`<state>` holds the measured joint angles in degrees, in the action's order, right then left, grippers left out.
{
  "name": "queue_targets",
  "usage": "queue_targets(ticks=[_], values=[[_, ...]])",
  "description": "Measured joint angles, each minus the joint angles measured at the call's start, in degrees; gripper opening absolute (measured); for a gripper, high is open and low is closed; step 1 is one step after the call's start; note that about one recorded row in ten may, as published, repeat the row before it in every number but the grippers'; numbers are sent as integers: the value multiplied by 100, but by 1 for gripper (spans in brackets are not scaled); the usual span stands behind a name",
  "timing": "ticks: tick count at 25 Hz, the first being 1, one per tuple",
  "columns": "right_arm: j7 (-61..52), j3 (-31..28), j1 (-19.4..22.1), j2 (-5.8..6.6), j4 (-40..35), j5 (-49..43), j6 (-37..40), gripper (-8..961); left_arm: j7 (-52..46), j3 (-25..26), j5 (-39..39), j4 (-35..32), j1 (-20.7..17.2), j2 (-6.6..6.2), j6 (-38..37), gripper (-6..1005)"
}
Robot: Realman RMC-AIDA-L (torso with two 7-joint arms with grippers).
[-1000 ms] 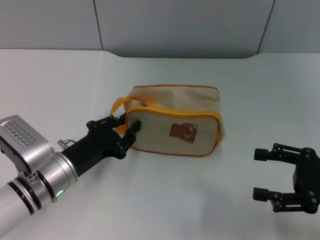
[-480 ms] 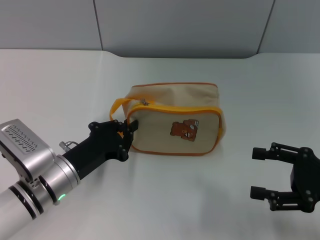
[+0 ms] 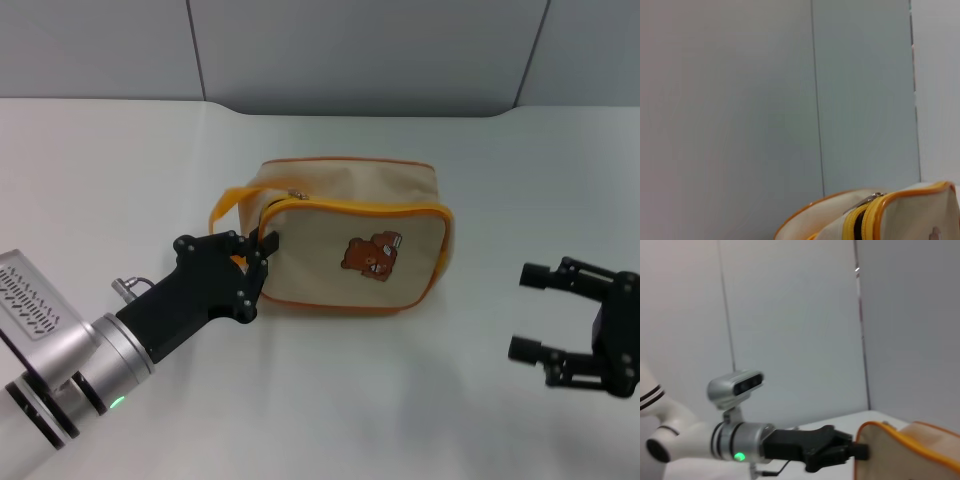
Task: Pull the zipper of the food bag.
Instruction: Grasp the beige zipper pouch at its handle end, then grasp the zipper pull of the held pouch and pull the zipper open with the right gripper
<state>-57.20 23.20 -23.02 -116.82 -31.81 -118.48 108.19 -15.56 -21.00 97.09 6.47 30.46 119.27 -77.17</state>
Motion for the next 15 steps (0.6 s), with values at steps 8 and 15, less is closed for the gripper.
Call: queue_targets(ticks=[8,15], values=[[1074,-1459,140,-264,869,1319,-321,838,447,-41,38,-550,-4,-9,-672,58],[4130,-1683,45,-278,2637,2671,-717,838,682,-172,39,-1239,62,-18,-1207,58]])
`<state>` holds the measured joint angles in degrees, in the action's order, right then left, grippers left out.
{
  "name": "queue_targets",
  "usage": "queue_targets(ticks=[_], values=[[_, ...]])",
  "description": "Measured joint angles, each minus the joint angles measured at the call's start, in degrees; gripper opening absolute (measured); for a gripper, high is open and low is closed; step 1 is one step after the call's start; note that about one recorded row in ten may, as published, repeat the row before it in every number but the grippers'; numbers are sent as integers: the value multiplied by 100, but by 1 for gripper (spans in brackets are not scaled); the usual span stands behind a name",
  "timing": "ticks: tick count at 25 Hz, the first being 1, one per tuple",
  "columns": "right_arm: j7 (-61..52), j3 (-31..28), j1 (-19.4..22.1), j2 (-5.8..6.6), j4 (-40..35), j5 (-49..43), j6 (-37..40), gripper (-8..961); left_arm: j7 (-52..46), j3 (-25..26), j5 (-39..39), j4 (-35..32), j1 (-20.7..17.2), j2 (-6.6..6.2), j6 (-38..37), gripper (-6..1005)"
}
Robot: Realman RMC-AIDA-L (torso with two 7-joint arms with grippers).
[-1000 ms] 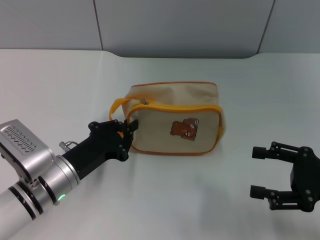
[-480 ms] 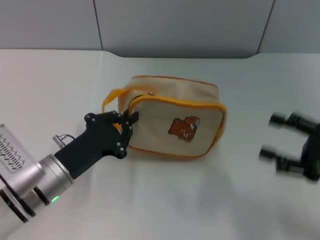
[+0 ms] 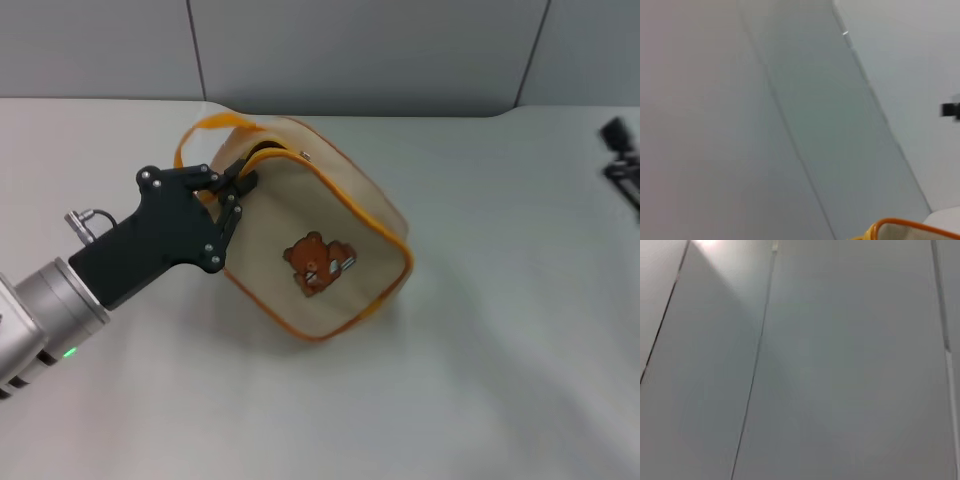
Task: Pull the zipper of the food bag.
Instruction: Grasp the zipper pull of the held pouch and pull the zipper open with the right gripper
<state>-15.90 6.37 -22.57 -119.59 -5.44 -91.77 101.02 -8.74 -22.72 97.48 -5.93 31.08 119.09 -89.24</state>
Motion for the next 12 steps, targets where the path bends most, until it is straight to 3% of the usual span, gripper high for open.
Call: queue_targets(ticks=[3,4,5,9,12], values=[[1542,84,-206,-8,565,-68,-198,838,134,-129,1,-161,6,-5,-142,59],[2622,163,-347,-14,963,-216,-378,838,136,-132,1,-193,13,-8,-176,59],[2622,163,-347,-14,963,-216,-378,838,136,-132,1,-193,13,-8,-176,59],[4999,221,-667,-28,1780,-744,-838,837,158,-140,2,-186,18,-8,-194,59],[5520,217,-797,-29,1945,-825,-1096,836,180,-142,4,-167,20,-5,-198,59]])
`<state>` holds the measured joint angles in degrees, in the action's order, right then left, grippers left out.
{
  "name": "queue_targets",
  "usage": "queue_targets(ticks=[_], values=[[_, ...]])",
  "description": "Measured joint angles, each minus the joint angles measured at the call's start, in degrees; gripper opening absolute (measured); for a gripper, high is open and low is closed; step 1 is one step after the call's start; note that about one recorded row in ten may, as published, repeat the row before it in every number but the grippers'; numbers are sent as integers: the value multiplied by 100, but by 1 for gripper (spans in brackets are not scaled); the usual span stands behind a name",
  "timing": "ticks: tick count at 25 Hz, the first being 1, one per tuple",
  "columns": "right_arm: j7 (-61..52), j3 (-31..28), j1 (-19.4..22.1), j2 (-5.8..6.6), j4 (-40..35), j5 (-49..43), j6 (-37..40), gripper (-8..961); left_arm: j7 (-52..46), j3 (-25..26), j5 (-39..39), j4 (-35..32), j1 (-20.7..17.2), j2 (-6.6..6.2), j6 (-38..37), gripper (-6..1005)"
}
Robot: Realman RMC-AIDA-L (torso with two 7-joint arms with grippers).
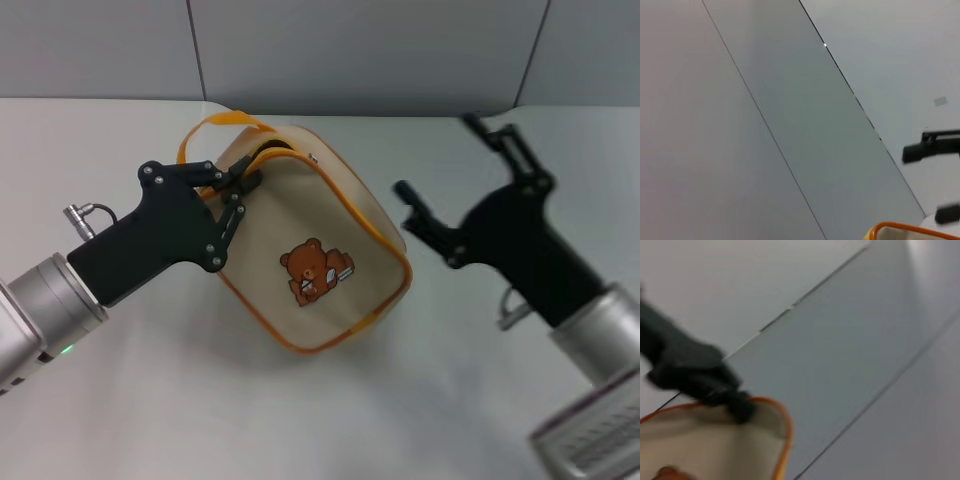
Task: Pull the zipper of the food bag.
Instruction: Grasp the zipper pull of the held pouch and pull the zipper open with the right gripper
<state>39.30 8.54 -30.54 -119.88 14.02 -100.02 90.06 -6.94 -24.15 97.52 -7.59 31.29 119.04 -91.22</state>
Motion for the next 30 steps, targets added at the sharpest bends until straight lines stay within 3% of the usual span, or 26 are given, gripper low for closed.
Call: queue_targets(ticks=[7,17,30], values=[[772,38,-270,0,163,-97,-439,835,14,-57,12,9,1,7,-26,59],[677,-18,-473,0,247,-615,-1070,833,26,-64,0,92,36,21,-29,56],[307,-196,-572,0,460,-616,-1062,831,27,-63,12,157,93,23,-25,63]])
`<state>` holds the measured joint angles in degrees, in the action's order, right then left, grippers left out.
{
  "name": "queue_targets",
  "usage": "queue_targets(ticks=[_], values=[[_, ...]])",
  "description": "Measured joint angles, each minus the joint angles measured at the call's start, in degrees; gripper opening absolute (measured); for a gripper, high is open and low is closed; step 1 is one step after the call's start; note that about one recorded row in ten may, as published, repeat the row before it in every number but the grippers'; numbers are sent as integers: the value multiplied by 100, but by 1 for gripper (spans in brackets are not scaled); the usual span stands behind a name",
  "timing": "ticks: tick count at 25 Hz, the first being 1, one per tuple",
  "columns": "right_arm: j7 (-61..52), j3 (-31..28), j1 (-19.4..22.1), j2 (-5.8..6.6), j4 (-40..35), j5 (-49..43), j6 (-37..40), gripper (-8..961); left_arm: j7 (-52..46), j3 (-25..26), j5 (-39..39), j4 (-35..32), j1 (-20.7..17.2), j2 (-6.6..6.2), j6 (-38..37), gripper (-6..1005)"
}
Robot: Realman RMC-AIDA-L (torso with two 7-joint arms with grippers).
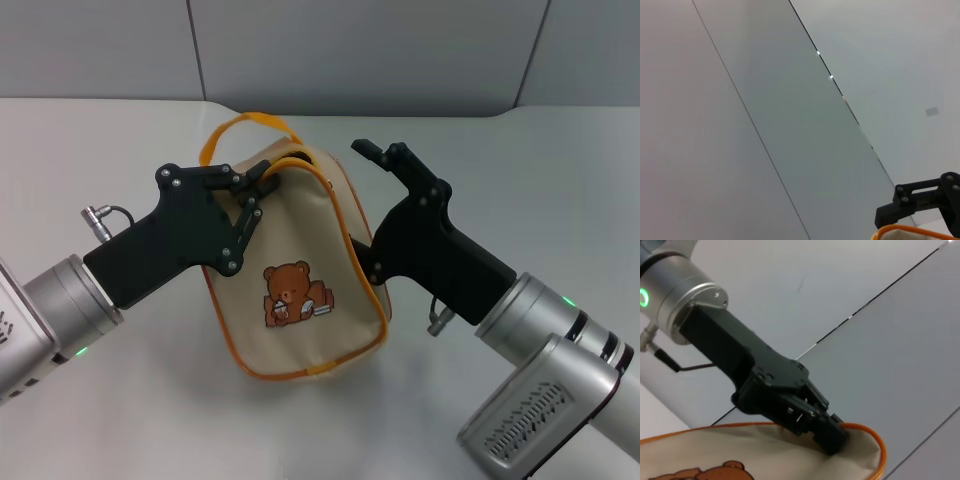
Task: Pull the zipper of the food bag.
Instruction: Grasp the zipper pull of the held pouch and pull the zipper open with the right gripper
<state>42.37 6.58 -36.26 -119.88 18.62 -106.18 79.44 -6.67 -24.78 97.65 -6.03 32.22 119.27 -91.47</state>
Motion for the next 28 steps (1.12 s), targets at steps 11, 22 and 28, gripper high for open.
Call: queue_targets(ticks=[11,22,28], values=[[-9,-78,-2,0,55,10,-26,709,-3,-2,-11,-9,8,0,9,72],[21,-76,75,0,107,1,78,199,-36,8,-29,-4,8,-9,-5,82],[31,-35,167,0,128,0,160,15,-37,11,-30,-3,5,-9,-5,87]])
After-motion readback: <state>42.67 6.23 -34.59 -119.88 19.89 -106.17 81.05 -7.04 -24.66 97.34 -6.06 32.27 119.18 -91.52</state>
